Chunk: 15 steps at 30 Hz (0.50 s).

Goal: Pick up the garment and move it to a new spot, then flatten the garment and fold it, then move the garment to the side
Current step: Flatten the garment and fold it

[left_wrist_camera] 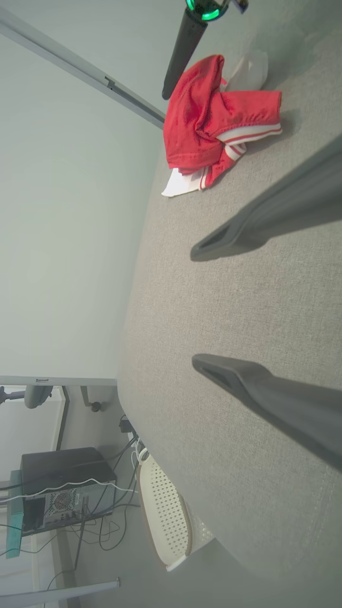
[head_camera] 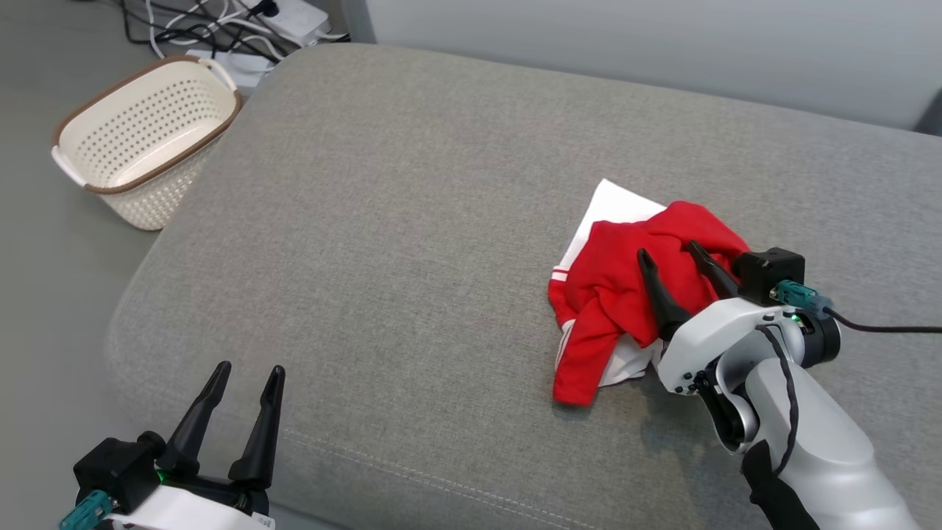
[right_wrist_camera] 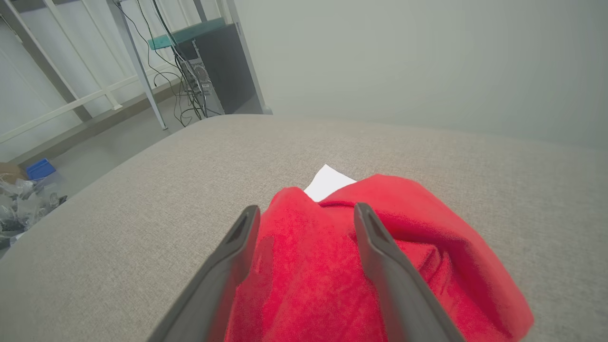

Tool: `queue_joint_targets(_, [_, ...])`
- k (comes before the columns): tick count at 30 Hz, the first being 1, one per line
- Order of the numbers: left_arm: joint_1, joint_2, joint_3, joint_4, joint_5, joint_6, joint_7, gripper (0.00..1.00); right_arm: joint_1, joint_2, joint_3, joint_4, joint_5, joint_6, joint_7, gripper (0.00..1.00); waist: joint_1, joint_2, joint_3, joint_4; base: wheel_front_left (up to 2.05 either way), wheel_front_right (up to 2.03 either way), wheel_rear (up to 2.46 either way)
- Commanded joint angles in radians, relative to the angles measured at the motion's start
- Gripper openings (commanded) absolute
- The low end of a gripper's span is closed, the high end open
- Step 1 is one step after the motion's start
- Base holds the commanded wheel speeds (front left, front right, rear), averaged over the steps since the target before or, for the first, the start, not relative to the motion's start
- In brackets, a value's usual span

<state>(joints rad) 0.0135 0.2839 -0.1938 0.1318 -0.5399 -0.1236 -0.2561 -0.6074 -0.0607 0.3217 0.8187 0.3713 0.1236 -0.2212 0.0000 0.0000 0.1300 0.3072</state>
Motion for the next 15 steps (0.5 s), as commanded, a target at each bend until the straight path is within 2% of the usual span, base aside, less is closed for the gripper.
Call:
queue_joint_targets(1, [-0.057, 0.024, 0.032, -0.022, -0.007, -0.007, -0.006, 1.00, -0.024, 0.010, 0.018, 0.018, 0.006, 0.007, 0.005, 1.00, 0.0000, 0.0000, 0.018, 0.026, 0.00, 0.00, 0.00])
queue_joint_targets(2, [-0.059, 0.024, 0.030, -0.022, -0.010, -0.007, -0.006, 1.00, -0.034, 0.010, 0.019, 0.046, 0.003, 0.007, 0.009, 0.87, 0.0000, 0.0000, 0.021, 0.030, 0.00, 0.00, 0.00])
queue_joint_targets(5, [-0.062, 0.023, 0.029, -0.023, -0.017, -0.007, -0.006, 1.00, -0.052, 0.010, 0.031, 0.110, 0.016, 0.007, 0.014, 0.20, 0.0000, 0.0000, 0.027, 0.035, 0.00, 0.00, 0.00])
queue_joint_targets(6, [-0.062, 0.024, 0.030, -0.022, -0.020, -0.007, -0.006, 1.00, -0.057, 0.010, 0.036, 0.126, 0.019, 0.007, 0.014, 0.03, 0.0000, 0.0000, 0.028, 0.033, 0.00, 0.00, 0.00])
queue_joint_targets(7, [-0.062, 0.024, 0.032, -0.022, -0.021, -0.007, -0.006, 1.00, -0.062, 0.010, 0.043, 0.137, 0.023, 0.007, 0.012, 0.00, 0.0000, 0.0000, 0.029, 0.031, 0.00, 0.00, 0.00])
queue_joint_targets(10, [-0.062, 0.024, 0.037, -0.021, -0.024, -0.007, -0.006, 1.00, -0.080, 0.010, 0.074, 0.139, 0.031, 0.007, -0.003, 0.00, 0.0000, 0.0000, 0.030, 0.021, 0.00, 0.00, 0.00])
queue_joint_targets(15, [-0.065, 0.021, 0.027, -0.028, -0.023, -0.007, -0.006, 1.00, -0.114, 0.010, 0.141, 0.022, 0.057, 0.007, -0.033, 0.00, 0.0000, 0.0000, 0.025, 0.003, 0.00, 0.00, 0.00])
